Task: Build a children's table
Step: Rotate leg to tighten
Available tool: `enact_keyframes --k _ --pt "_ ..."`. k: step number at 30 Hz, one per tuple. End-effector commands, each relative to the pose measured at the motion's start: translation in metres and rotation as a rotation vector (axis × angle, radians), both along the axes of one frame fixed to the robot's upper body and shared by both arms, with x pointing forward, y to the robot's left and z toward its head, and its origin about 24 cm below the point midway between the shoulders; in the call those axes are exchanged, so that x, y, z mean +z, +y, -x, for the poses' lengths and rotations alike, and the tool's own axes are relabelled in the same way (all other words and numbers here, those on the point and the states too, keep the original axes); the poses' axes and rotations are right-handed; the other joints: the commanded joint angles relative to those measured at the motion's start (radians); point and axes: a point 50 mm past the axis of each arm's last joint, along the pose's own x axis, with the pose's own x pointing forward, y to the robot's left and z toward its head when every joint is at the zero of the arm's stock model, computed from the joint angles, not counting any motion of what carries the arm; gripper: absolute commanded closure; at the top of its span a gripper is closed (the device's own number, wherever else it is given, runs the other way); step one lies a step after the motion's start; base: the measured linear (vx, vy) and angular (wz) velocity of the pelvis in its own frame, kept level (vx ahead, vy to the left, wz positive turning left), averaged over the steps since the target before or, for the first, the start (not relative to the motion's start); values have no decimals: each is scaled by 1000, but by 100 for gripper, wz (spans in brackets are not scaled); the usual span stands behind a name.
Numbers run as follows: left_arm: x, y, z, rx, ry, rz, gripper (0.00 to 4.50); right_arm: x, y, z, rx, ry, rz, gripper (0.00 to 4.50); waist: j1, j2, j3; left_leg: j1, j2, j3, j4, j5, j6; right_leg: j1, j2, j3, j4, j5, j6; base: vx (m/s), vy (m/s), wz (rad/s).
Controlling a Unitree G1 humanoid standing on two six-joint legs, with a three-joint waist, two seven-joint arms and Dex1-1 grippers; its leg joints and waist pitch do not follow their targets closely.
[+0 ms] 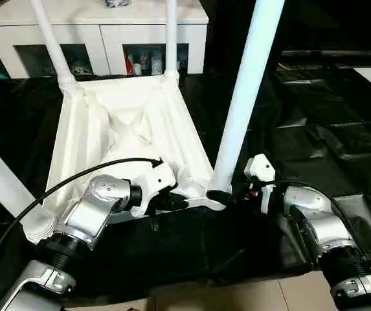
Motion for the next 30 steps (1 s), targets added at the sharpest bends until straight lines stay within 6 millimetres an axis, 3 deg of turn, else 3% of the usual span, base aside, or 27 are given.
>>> enact_keyframes --k 1,3,15,19,22,24,26,29,30 --pt "-4 -10 8 -72 37 20 450 2 -3 1 -3 -1 8 179 0 -3 -58 18 43 -13 -64 -183 91 51 -33 18 -52 -51 -267 0 0 0" --pt "-4 -10 8 -73 40 20 450 1 -3 1 3 6 8 197 0 -3 -59 18 42 -13 -62 -175 96 52 -33 18 -50 -41 -271 0 0 0" --pt "-4 -9 9 -74 53 16 450 -2 -1 4 1 27 -7 205 0 0 -60 19 42 -13 -60 -173 97 54 -33 17 -49 -35 -278 0 0 0" --pt "-7 -11 3 -16 43 10 450 -9 0 -5 -141 36 13 205 -2 0 -58 18 42 -13 -61 -179 89 52 -33 17 -50 -53 -275 0 0 0" --pt "-9 -19 -9 83 22 15 450 -17 7 -12 -266 70 18 205 -10 -1 -52 20 39 -15 -68 -250 50 48 -33 17 -63 -178 -249 0 0 0" --pt "-10 -24 -14 128 16 14 450 -19 13 -15 -312 80 14 205 -14 -3 -48 21 39 -21 -75 -323 10 46 -36 16 -73 -303 -207 0 0 0" --pt "-10 -34 -21 185 3 21 450 -22 22 -20 -410 93 2 205 -17 -2 -44 28 38 -21 -77 -374 -2 34 -34 18 -83 -368 -184 0 0 0" --pt "-12 -53 -29 283 6 27 450 -28 35 -30 -642 154 -12 205 -27 -4 -46 27 36 -27 -81 -392 -27 34 -34 18 -86 -395 -164 0 0 0" --pt "-12 -53 -29 283 6 27 450 -28 35 -30 -642 154 -12 205 -28 -4 -46 29 34 -25 -80 -394 -27 32 -34 18 -87 -398 -161 0 0 0"
